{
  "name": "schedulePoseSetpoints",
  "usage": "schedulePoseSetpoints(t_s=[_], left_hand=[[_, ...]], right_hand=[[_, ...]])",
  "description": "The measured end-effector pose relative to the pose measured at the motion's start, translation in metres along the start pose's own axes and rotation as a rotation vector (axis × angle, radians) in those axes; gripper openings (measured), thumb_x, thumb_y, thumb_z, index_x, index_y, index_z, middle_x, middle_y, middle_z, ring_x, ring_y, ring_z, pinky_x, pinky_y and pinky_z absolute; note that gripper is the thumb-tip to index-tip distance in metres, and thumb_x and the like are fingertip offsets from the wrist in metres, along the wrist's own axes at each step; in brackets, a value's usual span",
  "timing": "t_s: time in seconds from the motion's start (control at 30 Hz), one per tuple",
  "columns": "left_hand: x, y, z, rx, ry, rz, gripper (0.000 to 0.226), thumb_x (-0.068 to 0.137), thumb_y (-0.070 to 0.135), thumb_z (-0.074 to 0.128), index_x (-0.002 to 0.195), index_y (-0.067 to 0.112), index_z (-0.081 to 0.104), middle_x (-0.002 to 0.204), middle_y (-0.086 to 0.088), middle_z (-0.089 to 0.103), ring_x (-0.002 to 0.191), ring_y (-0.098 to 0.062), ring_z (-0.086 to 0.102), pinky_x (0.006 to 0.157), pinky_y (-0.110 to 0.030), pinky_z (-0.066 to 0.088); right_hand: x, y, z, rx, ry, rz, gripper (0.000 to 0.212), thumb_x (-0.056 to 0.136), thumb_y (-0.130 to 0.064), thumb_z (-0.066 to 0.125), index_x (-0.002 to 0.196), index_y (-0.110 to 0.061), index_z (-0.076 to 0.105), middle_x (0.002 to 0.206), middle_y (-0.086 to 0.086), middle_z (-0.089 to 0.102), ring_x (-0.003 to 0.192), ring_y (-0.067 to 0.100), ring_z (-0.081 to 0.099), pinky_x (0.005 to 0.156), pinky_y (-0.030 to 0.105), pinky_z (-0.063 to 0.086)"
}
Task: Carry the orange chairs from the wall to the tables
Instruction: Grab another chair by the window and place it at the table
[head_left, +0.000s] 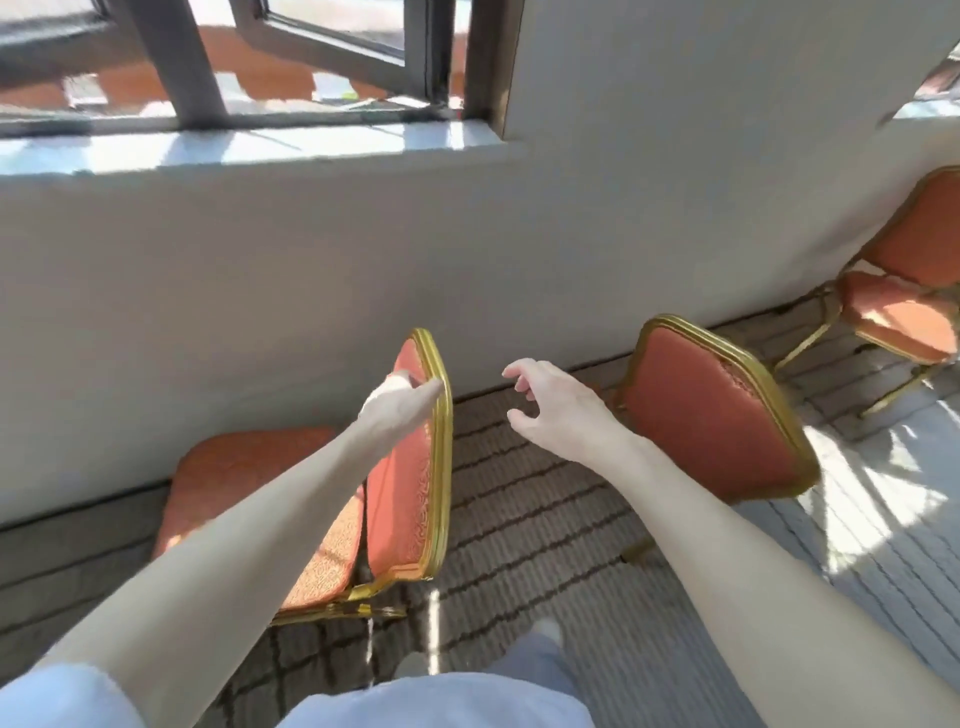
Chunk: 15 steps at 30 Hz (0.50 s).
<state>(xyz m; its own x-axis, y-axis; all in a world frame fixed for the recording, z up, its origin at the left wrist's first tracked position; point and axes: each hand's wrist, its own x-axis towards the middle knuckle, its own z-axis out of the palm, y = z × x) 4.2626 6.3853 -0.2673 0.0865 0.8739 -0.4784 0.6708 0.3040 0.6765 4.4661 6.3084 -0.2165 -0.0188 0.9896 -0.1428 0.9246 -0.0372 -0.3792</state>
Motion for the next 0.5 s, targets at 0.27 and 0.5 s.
schedulePoseSetpoints(t_s=[0.27,0.5], left_hand=[[0.054,0.0,0.02,-0.24,-0.035,-0.307,0.047,0.095,0.046,0.049,0.111,0.006,0.067,0.086,-0.005,0.067,0.068,-0.02,0.06,0.059,-0.026,0.045],[0.055,0.037,0.068,-0.476,0.227,-0.599,0.055,0.098,0.054,0.04,0.096,0.006,0.069,0.068,-0.005,0.072,0.059,-0.022,0.064,0.072,-0.037,0.057]], right_hand=[[0.163,0.022,0.034,-0.267,-0.238,-0.542,0.06,0.083,-0.04,0.069,0.136,-0.028,0.043,0.139,-0.003,0.042,0.128,0.021,0.038,0.097,0.037,0.044],[0.223,0.038,0.054,-0.319,-0.343,-1.026,0.065,0.077,-0.034,0.072,0.136,-0.021,0.048,0.134,0.008,0.051,0.123,0.03,0.044,0.099,0.042,0.04]])
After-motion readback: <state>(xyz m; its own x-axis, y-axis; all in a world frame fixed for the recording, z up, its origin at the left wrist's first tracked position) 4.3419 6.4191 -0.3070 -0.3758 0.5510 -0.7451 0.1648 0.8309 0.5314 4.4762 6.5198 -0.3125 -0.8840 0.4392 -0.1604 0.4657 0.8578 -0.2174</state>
